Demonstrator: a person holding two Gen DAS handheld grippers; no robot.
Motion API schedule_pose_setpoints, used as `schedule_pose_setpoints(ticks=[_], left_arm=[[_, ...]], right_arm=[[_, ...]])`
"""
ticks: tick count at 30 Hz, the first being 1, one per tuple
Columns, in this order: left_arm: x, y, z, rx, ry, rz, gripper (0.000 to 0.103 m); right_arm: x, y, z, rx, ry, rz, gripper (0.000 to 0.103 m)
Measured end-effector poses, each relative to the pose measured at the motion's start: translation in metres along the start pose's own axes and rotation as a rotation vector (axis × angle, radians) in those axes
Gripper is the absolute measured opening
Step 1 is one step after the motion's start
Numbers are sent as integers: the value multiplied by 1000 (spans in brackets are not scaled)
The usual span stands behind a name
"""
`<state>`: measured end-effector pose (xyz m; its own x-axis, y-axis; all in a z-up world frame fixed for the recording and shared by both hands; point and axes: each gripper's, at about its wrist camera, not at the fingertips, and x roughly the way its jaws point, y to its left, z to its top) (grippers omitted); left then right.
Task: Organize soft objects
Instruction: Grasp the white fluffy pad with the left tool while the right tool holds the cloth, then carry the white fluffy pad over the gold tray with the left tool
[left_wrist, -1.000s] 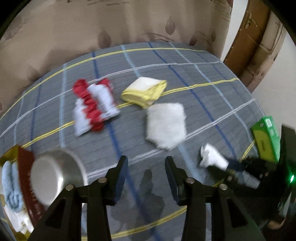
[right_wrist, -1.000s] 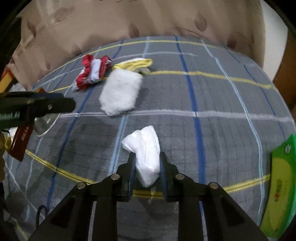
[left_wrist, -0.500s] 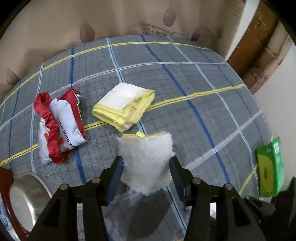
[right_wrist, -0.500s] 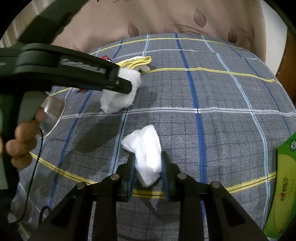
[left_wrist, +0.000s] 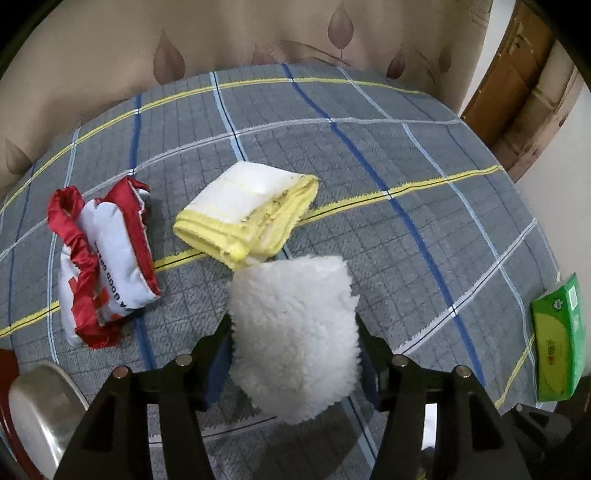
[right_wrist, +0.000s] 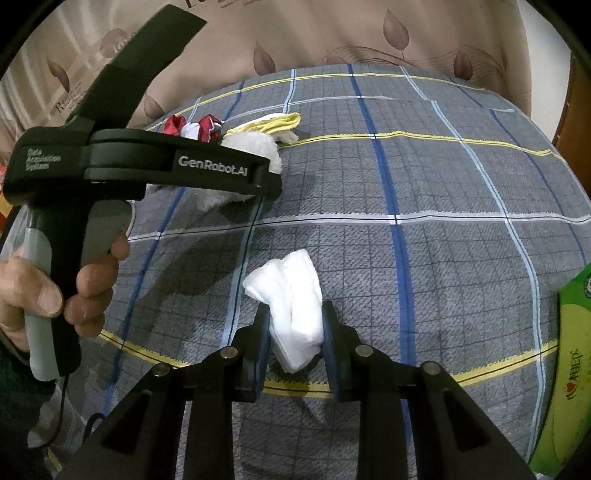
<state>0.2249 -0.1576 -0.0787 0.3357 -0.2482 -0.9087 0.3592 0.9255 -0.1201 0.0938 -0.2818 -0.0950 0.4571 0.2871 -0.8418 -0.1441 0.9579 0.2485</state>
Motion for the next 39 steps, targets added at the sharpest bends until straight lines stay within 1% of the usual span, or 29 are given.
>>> schedule_pose_setpoints(ticks=[2, 5, 7, 15, 22, 25, 28, 34, 39], left_arm=[[-3, 3, -2, -9, 1, -9, 49], [-12, 5, -5, -14, -10, -14, 45], [-21, 8, -13, -15, -22, -18, 44], [-55, 8, -28, -7, -58, -4, 44], [-94, 25, -50, -26, -94, 20, 44], [-113, 36, -63, -32, -106, 55, 44], [-134, 52, -77, -50, -119, 69, 44], [-174, 91, -105, -99, -153, 139, 44], [-206, 132, -130, -155, -180, 213, 44]], right_arm=[[0, 0, 0, -1, -1, 0, 25], [0, 0, 0, -3, -1, -4, 25], [0, 1, -1, -4, -2, -7, 25], [1, 3, -1, -17, -10, -26, 25], [1, 7, -2, -47, -18, -55, 25], [2, 9, -2, -60, -22, -67, 25], [2, 11, -3, -68, -26, -78, 25], [2, 14, -4, -76, -29, -94, 25], [1, 14, -5, -77, -31, -98, 25]])
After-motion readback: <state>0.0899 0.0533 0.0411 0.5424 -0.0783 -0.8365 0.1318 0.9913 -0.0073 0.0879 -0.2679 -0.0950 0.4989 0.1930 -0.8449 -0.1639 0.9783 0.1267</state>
